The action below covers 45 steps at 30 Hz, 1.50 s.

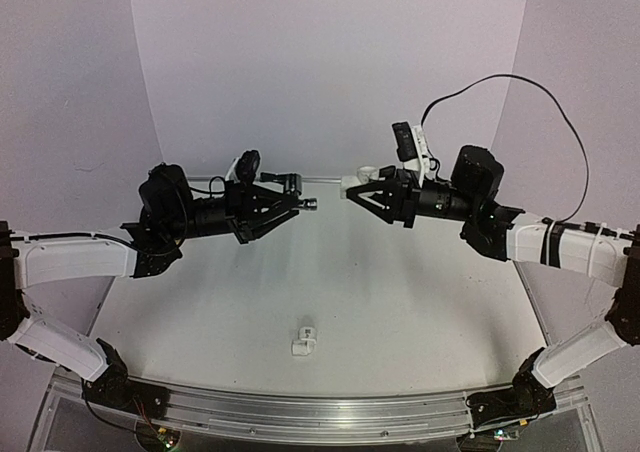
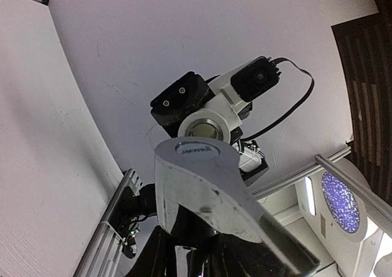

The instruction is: Install the water faucets

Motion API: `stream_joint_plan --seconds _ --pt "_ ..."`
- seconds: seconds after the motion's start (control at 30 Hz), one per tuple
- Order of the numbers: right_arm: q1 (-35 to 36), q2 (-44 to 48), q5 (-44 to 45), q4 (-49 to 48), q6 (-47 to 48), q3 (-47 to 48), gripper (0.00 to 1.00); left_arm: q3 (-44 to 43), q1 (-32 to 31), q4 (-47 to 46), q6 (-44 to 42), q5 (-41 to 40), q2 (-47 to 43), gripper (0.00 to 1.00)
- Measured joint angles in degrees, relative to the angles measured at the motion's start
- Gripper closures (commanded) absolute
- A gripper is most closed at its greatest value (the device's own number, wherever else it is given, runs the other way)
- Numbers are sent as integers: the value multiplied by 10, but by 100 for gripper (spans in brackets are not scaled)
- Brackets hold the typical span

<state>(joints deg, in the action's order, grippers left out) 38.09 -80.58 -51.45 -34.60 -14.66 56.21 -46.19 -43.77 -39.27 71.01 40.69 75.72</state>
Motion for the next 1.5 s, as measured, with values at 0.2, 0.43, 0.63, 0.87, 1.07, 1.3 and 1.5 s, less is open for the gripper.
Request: stream_joint_plan --seconds 0.2,0.43,0.63,0.87,1.07,1.3,1.5 --pt "19 -28 -57 -50 -5 7 100 -6 -16 -20 22 -6 0 100" --pt "39 -50 -78 -54 -5 17 100 -6 -20 -29 24 -23 0 100" --pt "41 -54 -74 -60 -4 24 100 -6 -20 -33 25 -33 0 100" --pt "42 -72 -60 -58 -2 48 100 -6 -14 -39 24 -48 -2 100" --pt "43 -82 -52 -47 -2 68 100 -6 -11 -38 14 -61 -9 100" --pt "43 -90 -62 -10 -3 92 100 -6 -8 -15 -28 -61 -20 100" --pt "43 -93 -65 19 -3 100 100 -6 -6 12 -57 -59 -26 100"
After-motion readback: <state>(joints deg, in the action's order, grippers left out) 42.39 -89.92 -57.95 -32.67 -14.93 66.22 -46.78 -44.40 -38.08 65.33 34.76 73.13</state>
